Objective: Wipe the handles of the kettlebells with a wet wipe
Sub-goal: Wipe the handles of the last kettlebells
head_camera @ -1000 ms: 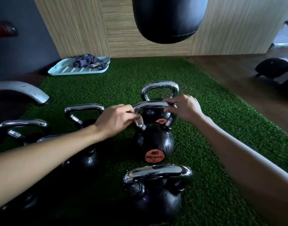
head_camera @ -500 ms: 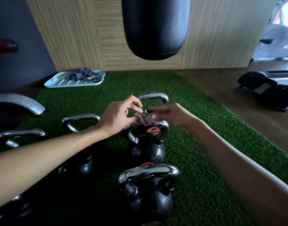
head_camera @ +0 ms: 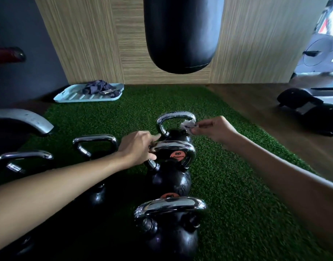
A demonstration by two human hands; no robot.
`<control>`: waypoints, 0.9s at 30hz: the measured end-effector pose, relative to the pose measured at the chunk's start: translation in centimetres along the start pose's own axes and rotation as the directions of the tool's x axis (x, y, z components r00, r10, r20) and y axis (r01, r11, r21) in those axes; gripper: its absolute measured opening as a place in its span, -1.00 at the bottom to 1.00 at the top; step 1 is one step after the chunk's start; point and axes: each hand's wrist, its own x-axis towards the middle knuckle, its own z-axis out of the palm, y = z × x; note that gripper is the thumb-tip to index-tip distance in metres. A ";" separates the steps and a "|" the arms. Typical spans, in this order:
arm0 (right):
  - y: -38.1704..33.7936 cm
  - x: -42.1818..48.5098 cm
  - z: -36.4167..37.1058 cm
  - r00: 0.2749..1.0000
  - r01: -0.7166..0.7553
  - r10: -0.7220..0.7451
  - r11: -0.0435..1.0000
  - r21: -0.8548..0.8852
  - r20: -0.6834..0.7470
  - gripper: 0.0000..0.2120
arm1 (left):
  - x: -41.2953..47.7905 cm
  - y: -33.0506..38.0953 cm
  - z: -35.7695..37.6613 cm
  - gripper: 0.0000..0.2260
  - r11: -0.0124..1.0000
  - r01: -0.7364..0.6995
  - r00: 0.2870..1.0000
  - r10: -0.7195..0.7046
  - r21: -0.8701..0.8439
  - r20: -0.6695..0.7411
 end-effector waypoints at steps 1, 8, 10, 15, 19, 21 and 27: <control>-0.1 0.3 -1.0 1.000 0.001 -0.001 0.999 -0.051 -0.002 -0.72 | 0.5 -0.1 0.2 -0.42 1.000 -0.011 0.999 0.011 -0.005 0.041; 2.9 1.3 -4.4 0.997 -0.038 0.051 0.974 -0.224 0.053 -0.75 | 4.7 -2.8 -0.4 -0.41 0.982 -0.152 0.920 0.183 -0.115 0.347; 4.4 0.4 -4.2 0.986 -0.045 0.080 0.971 -0.234 0.144 -0.77 | 6.1 -3.7 -0.3 -0.40 0.970 -0.225 0.889 0.241 -0.088 0.390; 7.4 -1.6 -2.2 0.976 -0.075 0.092 0.993 -0.091 0.198 -0.80 | 7.8 -4.5 0.0 -0.57 0.871 -0.490 0.817 0.475 -0.040 0.328; 9.2 -1.8 -0.5 0.985 -0.163 0.150 0.974 0.161 0.090 -0.65 | 8.0 -4.9 0.1 -0.51 0.771 -0.633 0.767 0.613 0.068 0.190; 9.9 -1.7 0.0 0.978 -0.209 0.204 0.944 0.256 0.046 -0.63 | 8.2 -5.2 0.4 -0.45 0.733 -0.662 0.749 0.655 0.157 0.104; 10.1 -0.8 1.9 0.973 -0.215 0.231 0.898 0.385 0.003 -0.76 | 6.3 -3.6 0.4 -0.43 0.964 -0.259 0.964 0.255 0.059 0.078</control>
